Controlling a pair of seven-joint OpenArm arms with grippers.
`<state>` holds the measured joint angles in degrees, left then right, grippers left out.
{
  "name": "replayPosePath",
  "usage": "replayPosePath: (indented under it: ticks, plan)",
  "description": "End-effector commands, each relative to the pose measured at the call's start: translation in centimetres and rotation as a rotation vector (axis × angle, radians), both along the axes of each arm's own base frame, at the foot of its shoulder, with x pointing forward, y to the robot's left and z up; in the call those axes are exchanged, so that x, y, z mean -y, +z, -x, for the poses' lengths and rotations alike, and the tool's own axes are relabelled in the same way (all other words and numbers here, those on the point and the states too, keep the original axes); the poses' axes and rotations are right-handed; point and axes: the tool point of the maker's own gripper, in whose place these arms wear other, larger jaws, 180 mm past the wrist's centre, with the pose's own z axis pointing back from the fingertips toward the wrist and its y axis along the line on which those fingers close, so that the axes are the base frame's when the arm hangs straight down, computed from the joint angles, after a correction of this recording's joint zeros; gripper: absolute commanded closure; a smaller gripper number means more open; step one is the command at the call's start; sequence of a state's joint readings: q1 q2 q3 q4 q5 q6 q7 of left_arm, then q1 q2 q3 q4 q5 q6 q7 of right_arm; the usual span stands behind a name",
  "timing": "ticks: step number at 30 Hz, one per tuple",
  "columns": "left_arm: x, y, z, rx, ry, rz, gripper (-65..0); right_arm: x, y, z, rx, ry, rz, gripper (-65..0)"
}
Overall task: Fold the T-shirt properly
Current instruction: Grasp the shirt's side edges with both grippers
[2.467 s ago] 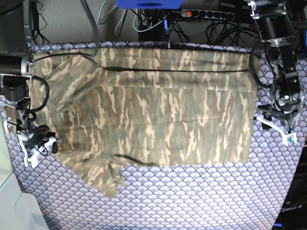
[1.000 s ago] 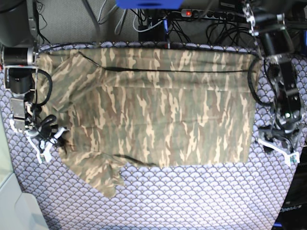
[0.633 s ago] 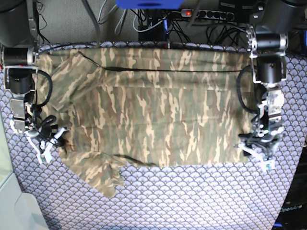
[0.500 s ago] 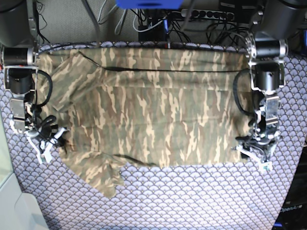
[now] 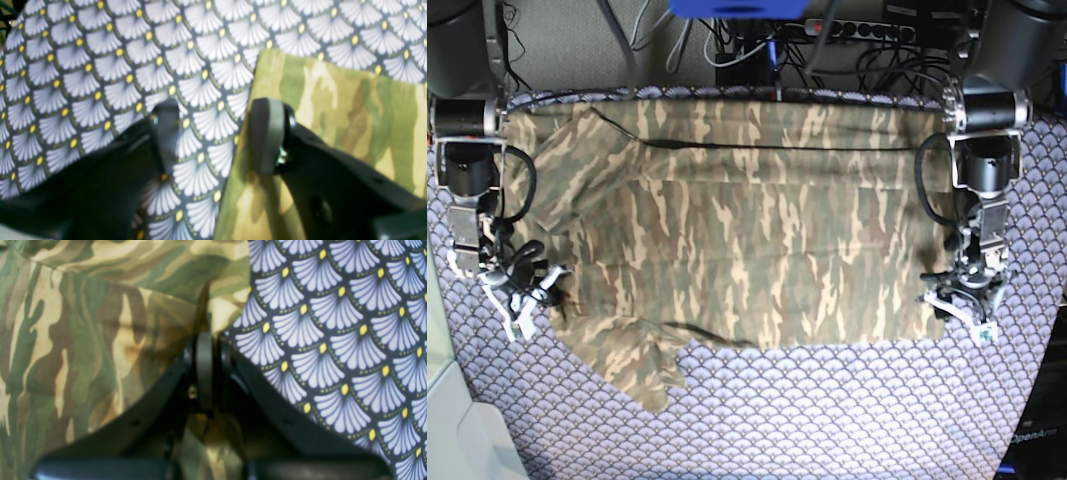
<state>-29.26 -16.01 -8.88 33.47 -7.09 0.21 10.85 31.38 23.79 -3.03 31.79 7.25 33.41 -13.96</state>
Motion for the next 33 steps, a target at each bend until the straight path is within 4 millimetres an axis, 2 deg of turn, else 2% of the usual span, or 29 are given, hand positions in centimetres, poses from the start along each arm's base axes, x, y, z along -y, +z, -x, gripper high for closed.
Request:
replayPosePath:
  ticks: [1, 4, 12, 14, 19, 24, 31, 33]
  plan:
    - [-0.5, 2.8, -1.8, 0.078, 0.002, -0.016, -33.8, 0.5, 0.9, -0.5, 0.007, 0.012, 0.016, -0.7]
    - [-0.5, 3.2, -2.2, 0.087, 0.001, -0.015, -33.8, 0.5, 0.9, -0.5, 0.007, 0.012, 0.016, -0.7]
    - [2.7, 2.5, -2.8, 0.090, -0.030, 0.026, -33.8, 0.4, 0.9, -0.5, 0.005, 0.014, 0.015, -0.7]
    - [3.1, 2.8, -3.1, 0.121, -0.035, 0.024, -33.8, 0.4, 0.9, -0.5, 0.005, 0.014, 0.015, -0.7]
    - [2.7, 3.0, -3.1, 0.134, -0.026, 0.012, -33.8, 0.4, 0.8, -0.5, 0.003, 0.015, 0.018, -0.8]
    - [2.5, 1.7, -2.4, 0.099, -0.013, 0.022, -33.8, 0.4, 0.8, -0.5, 0.004, 0.016, 0.018, -0.8]
    - [2.5, 1.5, -2.3, 0.094, -0.014, 0.021, -33.8, 0.3, 0.8, -0.5, 0.004, 0.016, 0.017, -0.9]
    - [2.4, 0.3, -1.7, 0.062, -0.008, 0.029, -33.8, 0.3, 0.8, -0.5, 0.004, 0.016, 0.017, -0.9]
